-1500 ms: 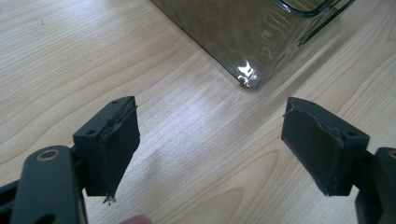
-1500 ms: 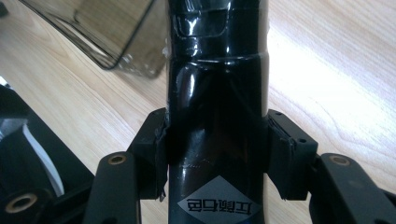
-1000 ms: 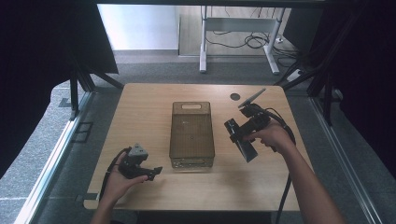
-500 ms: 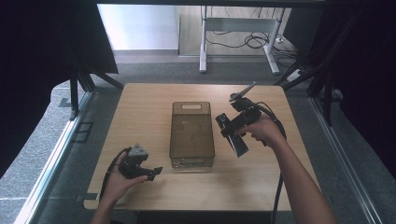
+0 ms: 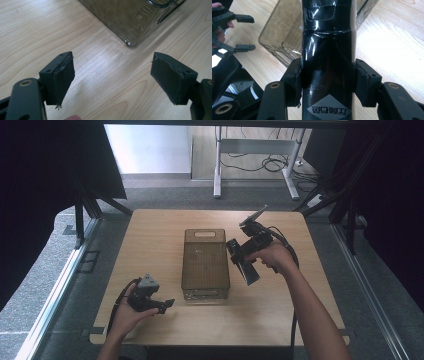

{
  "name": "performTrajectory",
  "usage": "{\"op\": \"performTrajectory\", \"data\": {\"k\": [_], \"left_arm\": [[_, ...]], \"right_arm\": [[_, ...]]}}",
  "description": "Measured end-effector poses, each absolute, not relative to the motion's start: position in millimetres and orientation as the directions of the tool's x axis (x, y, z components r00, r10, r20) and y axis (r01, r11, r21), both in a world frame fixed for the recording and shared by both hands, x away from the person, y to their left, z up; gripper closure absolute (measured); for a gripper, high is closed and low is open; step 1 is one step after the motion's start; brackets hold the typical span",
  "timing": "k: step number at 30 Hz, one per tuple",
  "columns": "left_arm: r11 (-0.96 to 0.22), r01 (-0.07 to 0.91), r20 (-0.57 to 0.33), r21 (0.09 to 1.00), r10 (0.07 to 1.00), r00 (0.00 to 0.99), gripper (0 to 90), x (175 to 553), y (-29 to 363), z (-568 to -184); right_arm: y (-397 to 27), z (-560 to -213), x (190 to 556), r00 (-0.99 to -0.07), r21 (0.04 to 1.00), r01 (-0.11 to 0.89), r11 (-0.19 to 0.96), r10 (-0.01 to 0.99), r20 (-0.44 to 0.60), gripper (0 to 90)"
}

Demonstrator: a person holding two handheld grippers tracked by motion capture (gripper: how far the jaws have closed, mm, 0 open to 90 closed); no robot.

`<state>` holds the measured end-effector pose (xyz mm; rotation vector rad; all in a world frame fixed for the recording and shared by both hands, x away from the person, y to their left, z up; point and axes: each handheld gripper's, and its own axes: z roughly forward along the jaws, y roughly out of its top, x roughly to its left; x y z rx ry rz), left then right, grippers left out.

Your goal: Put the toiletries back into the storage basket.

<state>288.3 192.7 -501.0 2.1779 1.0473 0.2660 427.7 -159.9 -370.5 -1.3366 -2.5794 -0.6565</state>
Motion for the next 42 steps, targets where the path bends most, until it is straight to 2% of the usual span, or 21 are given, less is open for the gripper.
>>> {"op": "performTrajectory", "data": {"k": [42], "left_arm": [[-0.433,0.604,-0.107,0.668,0.748,0.655,19.7,288.4,194.3,-500.8]], "right_arm": [[-91.5,-391.7,454.5,-0.532,0.282,0.846,0.452,0.752,0.389,46.9]]}}
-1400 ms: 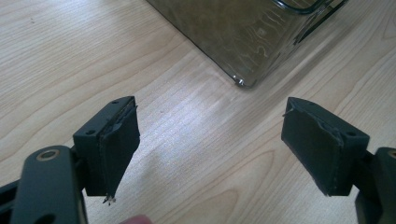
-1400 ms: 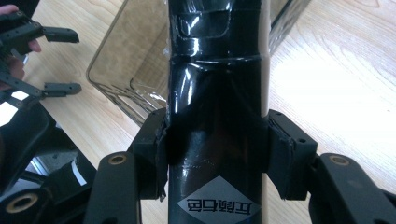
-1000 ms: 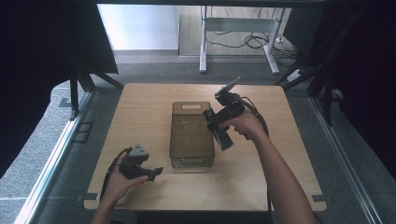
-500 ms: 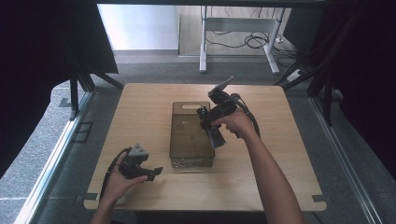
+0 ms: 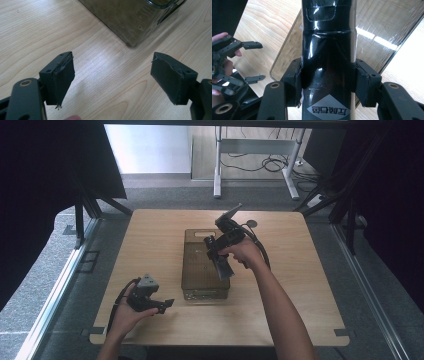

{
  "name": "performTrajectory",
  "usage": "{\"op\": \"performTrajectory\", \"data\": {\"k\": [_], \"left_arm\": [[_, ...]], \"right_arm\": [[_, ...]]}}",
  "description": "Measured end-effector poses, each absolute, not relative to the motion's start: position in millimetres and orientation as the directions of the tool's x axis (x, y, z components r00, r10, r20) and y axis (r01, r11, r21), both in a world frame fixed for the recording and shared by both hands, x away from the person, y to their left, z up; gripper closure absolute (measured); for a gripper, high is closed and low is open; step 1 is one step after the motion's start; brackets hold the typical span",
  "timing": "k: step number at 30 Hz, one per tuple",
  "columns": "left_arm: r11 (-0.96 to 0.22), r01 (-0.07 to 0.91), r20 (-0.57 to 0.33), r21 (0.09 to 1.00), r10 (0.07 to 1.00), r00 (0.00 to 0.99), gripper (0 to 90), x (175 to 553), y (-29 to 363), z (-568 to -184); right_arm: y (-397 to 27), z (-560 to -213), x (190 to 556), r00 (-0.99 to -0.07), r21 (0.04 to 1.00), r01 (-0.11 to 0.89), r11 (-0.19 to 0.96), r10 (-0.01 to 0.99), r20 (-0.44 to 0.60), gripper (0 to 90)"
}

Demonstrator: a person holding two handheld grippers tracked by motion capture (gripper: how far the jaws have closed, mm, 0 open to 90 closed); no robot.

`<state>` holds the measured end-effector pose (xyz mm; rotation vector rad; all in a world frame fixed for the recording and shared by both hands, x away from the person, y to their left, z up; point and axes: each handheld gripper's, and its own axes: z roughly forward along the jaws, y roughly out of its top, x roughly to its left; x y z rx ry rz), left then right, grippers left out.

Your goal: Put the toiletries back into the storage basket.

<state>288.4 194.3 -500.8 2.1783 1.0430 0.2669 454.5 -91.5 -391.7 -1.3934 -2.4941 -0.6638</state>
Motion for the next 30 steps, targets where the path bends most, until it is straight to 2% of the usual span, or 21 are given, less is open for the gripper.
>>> {"op": "performTrajectory", "data": {"k": [30], "left_arm": [[-0.431,0.607,-0.110,0.668,0.749,0.653,19.7,288.7,195.4,-500.8]], "right_arm": [[-64.0,-411.6,461.8,-0.467,0.253,0.884,0.393,0.775,0.426,46.7]]}}
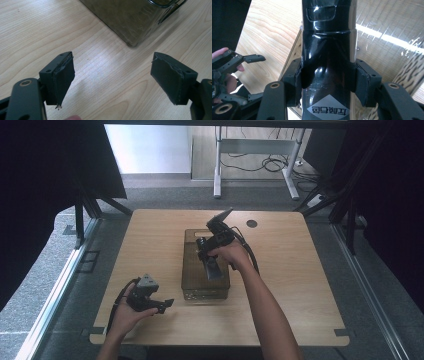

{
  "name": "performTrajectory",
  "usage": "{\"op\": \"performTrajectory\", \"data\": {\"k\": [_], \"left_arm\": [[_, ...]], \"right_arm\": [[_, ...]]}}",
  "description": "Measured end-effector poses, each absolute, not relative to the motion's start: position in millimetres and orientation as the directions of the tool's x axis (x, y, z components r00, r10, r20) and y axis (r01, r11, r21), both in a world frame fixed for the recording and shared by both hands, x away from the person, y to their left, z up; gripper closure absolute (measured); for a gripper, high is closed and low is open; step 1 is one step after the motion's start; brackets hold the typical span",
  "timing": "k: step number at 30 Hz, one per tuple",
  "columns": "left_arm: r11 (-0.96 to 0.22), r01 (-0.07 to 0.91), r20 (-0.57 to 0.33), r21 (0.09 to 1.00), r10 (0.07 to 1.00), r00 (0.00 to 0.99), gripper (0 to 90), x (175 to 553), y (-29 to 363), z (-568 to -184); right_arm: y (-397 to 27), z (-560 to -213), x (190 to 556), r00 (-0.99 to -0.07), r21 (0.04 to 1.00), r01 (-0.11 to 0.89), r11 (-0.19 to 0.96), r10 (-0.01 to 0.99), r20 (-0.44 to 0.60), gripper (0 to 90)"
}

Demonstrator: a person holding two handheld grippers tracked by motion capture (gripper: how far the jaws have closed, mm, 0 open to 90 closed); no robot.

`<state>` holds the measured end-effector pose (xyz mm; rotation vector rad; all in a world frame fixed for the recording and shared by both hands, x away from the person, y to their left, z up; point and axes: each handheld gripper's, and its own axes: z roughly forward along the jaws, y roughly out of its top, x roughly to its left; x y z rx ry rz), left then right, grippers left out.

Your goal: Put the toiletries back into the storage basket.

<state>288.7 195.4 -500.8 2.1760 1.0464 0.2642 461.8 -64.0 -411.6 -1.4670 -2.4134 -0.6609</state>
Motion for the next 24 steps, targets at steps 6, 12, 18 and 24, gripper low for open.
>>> {"op": "performTrajectory", "data": {"k": [6,12,18,24], "left_arm": [[-0.431,0.607,-0.110,0.668,0.749,0.653,19.7,288.8,195.3,-501.0],[-0.431,0.606,-0.110,0.669,0.749,0.654,19.7,288.6,195.1,-500.9],[-0.429,0.605,-0.111,0.671,0.748,0.654,19.6,288.4,194.2,-500.8],[-0.431,0.604,-0.113,0.670,0.745,0.658,19.7,287.4,193.7,-499.3]], "right_arm": [[-56.2,-417.5,462.2,-0.459,0.244,0.888,0.390,0.776,0.432,46.7],[-48.9,-425.9,462.6,-0.441,0.232,0.897,0.376,0.781,0.441,46.7],[-44.5,-434.2,461.2,-0.418,0.223,0.908,0.354,0.788,0.452,46.6],[-43.1,-444.1,460.6,-0.376,0.220,0.926,0.307,0.795,0.475,46.6]]}}
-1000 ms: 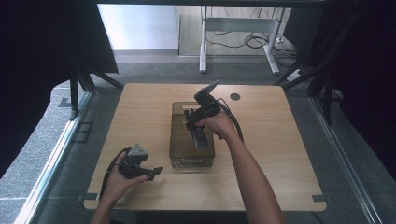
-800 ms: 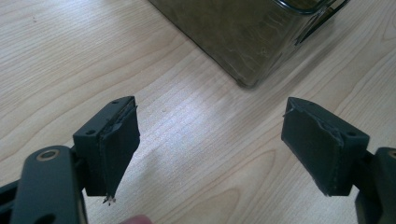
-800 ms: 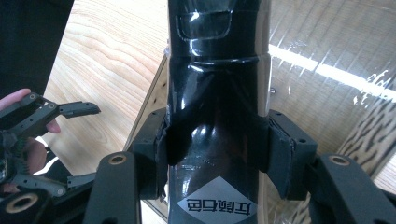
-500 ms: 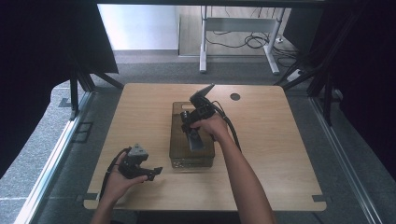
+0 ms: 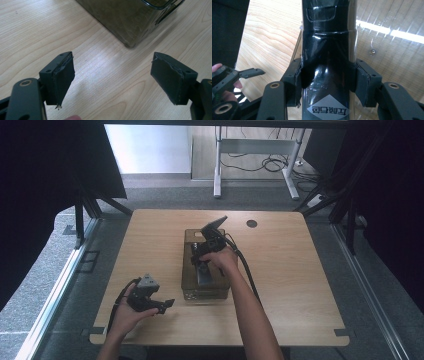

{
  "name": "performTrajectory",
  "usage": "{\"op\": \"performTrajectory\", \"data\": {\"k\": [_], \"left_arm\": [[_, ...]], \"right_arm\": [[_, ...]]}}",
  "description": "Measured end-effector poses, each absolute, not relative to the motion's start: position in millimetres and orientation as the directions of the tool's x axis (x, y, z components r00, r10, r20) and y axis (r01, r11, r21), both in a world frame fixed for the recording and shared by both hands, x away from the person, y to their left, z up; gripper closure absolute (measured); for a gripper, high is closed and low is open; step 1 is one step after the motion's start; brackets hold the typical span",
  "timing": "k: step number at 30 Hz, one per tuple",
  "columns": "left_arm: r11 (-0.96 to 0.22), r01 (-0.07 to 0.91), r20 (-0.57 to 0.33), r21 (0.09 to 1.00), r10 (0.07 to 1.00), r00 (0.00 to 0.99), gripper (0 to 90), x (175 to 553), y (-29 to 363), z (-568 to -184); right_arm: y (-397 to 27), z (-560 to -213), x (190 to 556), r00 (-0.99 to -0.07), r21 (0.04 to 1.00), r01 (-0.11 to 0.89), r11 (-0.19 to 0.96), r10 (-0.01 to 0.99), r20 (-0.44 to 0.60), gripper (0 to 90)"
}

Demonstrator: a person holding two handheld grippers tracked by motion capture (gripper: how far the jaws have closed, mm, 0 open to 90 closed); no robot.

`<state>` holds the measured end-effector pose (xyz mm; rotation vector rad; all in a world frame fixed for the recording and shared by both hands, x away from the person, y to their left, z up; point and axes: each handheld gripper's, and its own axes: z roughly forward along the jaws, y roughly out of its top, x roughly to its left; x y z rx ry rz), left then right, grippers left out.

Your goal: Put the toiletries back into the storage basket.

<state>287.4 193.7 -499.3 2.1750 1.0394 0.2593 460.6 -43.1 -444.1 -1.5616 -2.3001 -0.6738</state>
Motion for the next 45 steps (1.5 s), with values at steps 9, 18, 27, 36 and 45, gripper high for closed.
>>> {"op": "performTrajectory", "data": {"k": [9,18,27,36,45], "left_arm": [[-0.430,0.608,-0.119,0.668,0.744,0.657,19.7,287.3,193.1,-499.4],[-0.429,0.604,-0.120,0.672,0.741,0.660,19.6,287.2,193.0,-498.8],[-0.430,0.602,-0.120,0.673,0.740,0.662,19.7,287.5,193.5,-498.8],[-0.433,0.601,-0.119,0.672,0.738,0.664,19.7,287.3,192.9,-498.5],[-0.427,0.602,-0.121,0.675,0.741,0.661,19.6,287.2,193.3,-498.3]], "right_arm": [[-40.0,-459.1,459.2,-0.328,0.202,0.944,0.261,0.807,0.491,46.6],[-33.6,-470.0,459.9,-0.268,0.187,0.962,0.199,0.825,0.497,46.5],[-25.1,-484.8,457.3,-0.234,0.163,0.971,0.174,0.829,0.507,46.4],[-24.3,-492.1,456.1,-0.209,0.147,0.977,0.155,0.836,0.508,46.1],[-24.2,-500.7,456.3,-0.198,0.138,0.979,0.150,0.855,0.479,45.2]]}}
